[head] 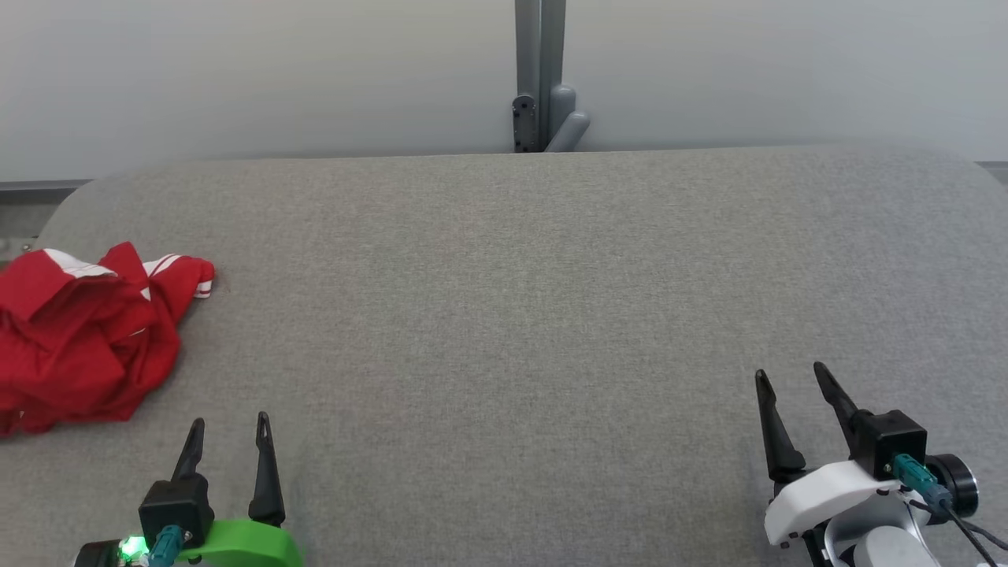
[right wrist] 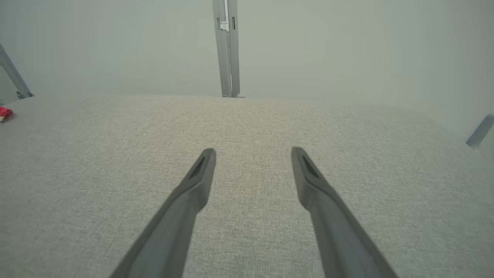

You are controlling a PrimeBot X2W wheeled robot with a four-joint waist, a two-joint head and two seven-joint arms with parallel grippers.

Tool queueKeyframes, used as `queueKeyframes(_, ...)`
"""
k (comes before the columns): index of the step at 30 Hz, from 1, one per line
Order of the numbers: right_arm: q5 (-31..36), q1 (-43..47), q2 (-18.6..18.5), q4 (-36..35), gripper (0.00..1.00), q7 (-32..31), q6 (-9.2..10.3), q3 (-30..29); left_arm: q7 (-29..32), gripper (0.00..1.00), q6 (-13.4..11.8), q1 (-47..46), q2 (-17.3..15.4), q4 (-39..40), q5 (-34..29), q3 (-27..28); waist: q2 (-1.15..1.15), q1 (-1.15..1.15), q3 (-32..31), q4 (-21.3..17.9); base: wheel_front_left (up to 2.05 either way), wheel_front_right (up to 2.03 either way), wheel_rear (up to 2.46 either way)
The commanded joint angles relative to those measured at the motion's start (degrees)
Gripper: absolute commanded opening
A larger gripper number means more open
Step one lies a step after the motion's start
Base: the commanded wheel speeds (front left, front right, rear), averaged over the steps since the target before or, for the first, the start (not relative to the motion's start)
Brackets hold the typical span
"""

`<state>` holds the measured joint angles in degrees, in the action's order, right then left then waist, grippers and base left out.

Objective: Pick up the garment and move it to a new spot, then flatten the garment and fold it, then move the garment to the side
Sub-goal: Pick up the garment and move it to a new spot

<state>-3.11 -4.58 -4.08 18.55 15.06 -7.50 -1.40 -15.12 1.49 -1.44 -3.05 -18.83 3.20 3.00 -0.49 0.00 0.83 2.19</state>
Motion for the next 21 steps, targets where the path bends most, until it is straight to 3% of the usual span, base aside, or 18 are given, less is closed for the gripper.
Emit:
queueKeyframes(1,-0.6,0.9,-0.1,0.5,1.0,0.2,0.02,0.4,-0.1,1.0,0.3,1.1,-0.1,-0.8,0.3,0.0,0.49,0.0,0.1,3.1,0.0,0.0,0.0)
queueKeyframes(15,-2.5,-1.8,-1.4,0.9,1.0,0.2,0.03,7.0,0.0,1.0,0.6,1.8,0.1,-2.3,0.6,2.3,0.49,0.0,1.4,25.2,0.0,0.0,0.0)
queueKeyframes(17,-2.6,-1.9,-1.4,1.2,1.0,0.2,0.03,7.2,-0.1,1.0,0.3,2.1,0.0,-2.5,0.6,3.0,0.49,0.0,1.5,27.6,0.0,0.0,0.0)
queueKeyframes(21,-2.1,-4.0,-1.2,2.1,1.0,0.2,0.03,8.9,0.0,1.0,-0.8,3.1,0.1,-2.1,1.8,4.9,0.49,0.0,2.8,28.6,0.0,0.0,0.0)
